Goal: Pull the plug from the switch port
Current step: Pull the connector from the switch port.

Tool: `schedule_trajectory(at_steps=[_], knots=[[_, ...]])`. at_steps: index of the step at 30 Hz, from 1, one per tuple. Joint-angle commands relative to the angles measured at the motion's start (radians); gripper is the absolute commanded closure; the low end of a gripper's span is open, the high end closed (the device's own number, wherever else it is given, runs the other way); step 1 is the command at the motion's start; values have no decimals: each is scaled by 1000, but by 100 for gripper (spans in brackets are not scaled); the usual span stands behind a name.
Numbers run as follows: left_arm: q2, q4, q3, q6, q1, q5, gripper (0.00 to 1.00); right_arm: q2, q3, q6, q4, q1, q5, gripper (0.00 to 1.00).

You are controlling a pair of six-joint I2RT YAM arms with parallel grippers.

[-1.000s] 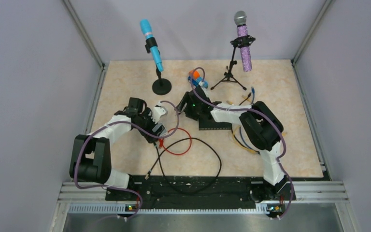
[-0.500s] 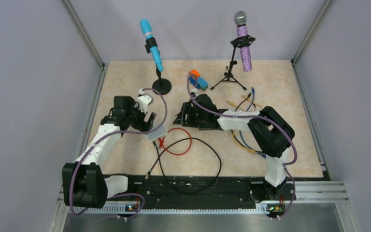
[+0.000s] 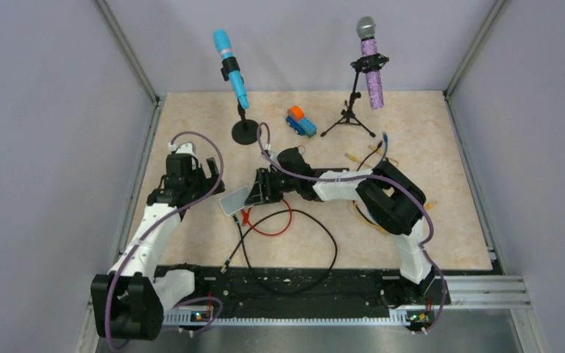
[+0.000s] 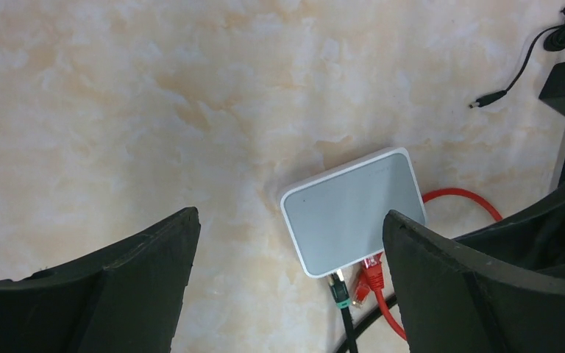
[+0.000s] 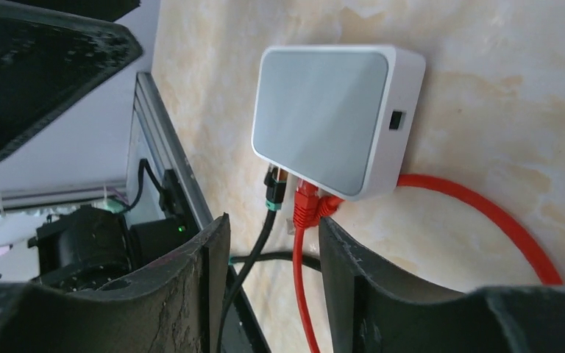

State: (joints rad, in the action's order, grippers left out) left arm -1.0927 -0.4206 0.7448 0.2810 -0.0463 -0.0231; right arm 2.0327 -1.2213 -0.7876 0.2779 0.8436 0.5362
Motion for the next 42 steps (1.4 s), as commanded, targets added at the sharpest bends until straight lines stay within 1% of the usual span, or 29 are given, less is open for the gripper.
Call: schedule_trajectory(at_steps=[1, 3, 5, 6, 8, 13, 17, 21, 22, 25, 27, 29, 32, 33, 36, 38, 39, 41, 42], knots=[[118, 64, -94, 180, 5, 37, 1, 48, -36, 0, 12, 32, 52, 54], [149, 90, -133, 203, 5, 29, 1, 66, -28, -22, 19, 34, 66, 57], [150, 114, -168, 200, 5, -36, 1, 77, -16, -41, 48, 34, 80, 58], [146, 109, -175, 210, 5, -45, 1, 86, -15, -45, 60, 34, 89, 58], [124, 97, -181, 237, 5, -82, 1, 105, -31, -57, 68, 34, 107, 59], [25, 171, -210, 259, 3, -171, 1, 146, -55, -104, 65, 34, 111, 61], [-51, 197, -207, 244, 3, -179, 1, 168, -43, -178, 126, 34, 116, 59], [-107, 226, -209, 242, 3, -178, 2, 181, -31, -271, 233, 34, 127, 61], [-120, 239, -212, 244, 3, -189, 3, 186, -35, -290, 243, 34, 128, 61], [-167, 275, -214, 246, 3, -226, 12, 226, -75, -310, 216, 34, 130, 63], [-194, 291, -216, 241, 3, -255, 18, 239, -76, -334, 231, 34, 117, 64], [-205, 290, -223, 233, 3, -256, 20, 242, -74, -340, 202, 34, 79, 64], [-198, 285, -239, 223, 3, -251, 22, 244, -99, -341, 98, 32, 17, 60], [-194, 285, -245, 222, 3, -254, 23, 247, -102, -358, 88, 32, 9, 59], [-180, 283, -248, 222, 3, -254, 26, 237, -99, -378, 103, 30, -25, 75], [-176, 276, -248, 221, 3, -250, 26, 220, -88, -380, 113, 26, -54, 79], [-175, 272, -247, 219, 3, -247, 26, 218, -90, -381, 112, 23, -54, 83], [-172, 263, -246, 218, 3, -235, 24, 219, -92, -380, 121, 17, -38, 88], [-169, 263, -246, 218, 3, -234, 21, 218, -84, -380, 138, 14, -27, 95]])
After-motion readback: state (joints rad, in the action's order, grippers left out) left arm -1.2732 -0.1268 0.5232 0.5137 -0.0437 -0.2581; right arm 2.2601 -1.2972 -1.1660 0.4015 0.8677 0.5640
